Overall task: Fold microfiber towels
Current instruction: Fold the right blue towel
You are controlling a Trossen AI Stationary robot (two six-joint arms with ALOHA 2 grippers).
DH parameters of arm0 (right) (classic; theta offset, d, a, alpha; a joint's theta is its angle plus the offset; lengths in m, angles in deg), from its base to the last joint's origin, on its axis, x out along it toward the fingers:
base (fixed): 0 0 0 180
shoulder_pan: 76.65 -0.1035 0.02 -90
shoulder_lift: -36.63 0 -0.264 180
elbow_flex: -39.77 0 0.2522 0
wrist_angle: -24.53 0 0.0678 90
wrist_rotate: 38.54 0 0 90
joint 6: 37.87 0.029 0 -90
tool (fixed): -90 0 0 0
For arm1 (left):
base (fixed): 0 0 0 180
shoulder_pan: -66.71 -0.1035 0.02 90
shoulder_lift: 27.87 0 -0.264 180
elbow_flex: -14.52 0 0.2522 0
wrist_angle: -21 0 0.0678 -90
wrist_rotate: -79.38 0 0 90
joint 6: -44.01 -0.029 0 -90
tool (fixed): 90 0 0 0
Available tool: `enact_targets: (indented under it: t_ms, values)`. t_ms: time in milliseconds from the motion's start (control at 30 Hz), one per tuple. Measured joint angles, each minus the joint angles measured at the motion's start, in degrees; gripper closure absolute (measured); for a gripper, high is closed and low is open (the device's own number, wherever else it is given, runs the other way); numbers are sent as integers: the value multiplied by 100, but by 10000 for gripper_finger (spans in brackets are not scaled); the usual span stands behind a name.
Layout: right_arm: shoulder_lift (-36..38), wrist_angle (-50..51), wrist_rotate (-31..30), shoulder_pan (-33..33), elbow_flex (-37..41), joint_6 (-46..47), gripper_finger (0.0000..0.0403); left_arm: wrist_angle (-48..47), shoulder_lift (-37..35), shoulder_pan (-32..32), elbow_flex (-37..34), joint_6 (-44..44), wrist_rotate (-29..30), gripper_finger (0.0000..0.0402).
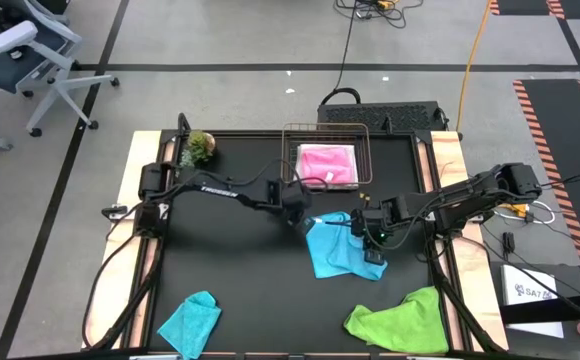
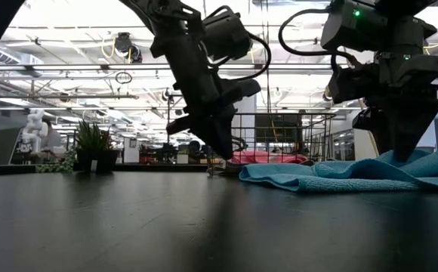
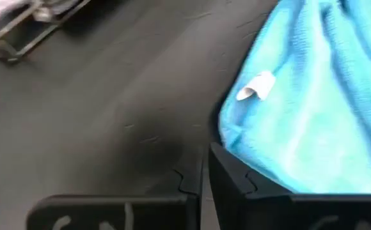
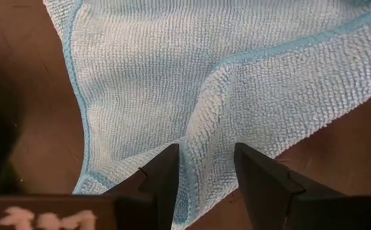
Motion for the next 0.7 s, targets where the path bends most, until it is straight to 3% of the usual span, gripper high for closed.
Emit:
enact_targets:
  t_ms: [233, 700]
  values:
    - [1, -20, -109, 1, 0, 84, 261, 438, 151, -6, -11, -12, -527, 375]
    - [0, -11, -108, 0, 0, 217, 261, 871, 459, 17, -5, 126, -564, 375]
